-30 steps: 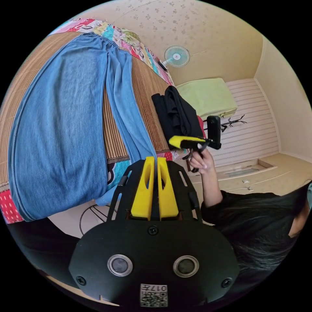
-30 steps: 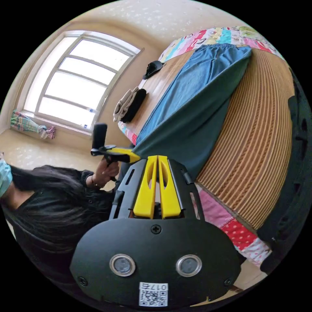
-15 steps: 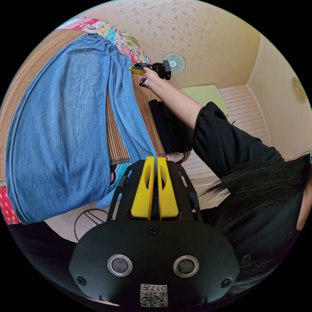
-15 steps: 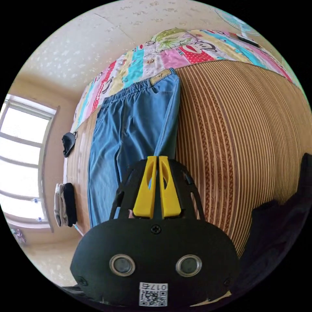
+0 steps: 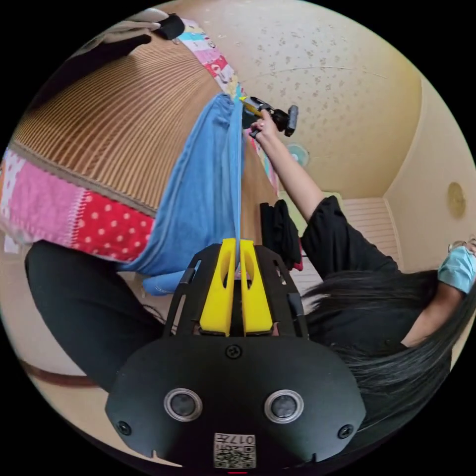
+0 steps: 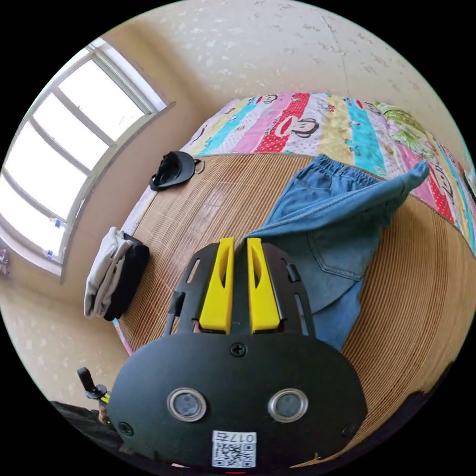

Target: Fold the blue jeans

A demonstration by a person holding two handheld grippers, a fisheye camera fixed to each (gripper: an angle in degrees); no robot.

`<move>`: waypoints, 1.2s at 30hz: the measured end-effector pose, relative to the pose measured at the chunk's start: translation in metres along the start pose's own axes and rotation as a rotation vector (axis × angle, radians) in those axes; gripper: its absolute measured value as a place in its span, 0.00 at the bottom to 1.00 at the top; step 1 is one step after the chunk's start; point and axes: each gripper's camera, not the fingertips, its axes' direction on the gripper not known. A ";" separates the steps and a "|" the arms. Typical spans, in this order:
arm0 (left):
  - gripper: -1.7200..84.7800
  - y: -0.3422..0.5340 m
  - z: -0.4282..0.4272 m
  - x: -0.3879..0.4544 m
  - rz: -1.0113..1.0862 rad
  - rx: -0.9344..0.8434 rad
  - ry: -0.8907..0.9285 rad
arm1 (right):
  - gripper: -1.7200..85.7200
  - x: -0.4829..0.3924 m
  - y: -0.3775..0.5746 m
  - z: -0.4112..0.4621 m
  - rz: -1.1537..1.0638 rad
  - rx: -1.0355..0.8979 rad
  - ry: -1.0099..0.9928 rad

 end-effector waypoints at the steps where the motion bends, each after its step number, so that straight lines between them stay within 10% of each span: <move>1: 0.02 0.004 -0.004 -0.008 -0.019 0.018 -0.012 | 0.06 -0.001 0.005 0.001 -0.004 0.005 -0.045; 11: 0.12 -0.003 -0.005 -0.018 0.105 0.024 -0.074 | 0.12 -0.004 0.266 -0.063 0.100 0.047 0.105; 18: 0.13 -0.048 0.051 0.010 0.200 -0.052 -0.243 | 0.12 -0.014 0.412 -0.071 0.276 0.097 -0.142; 36: 0.01 0.014 0.072 -0.006 0.109 -0.059 -0.069 | 0.05 -0.020 0.466 -0.110 0.235 0.133 -0.203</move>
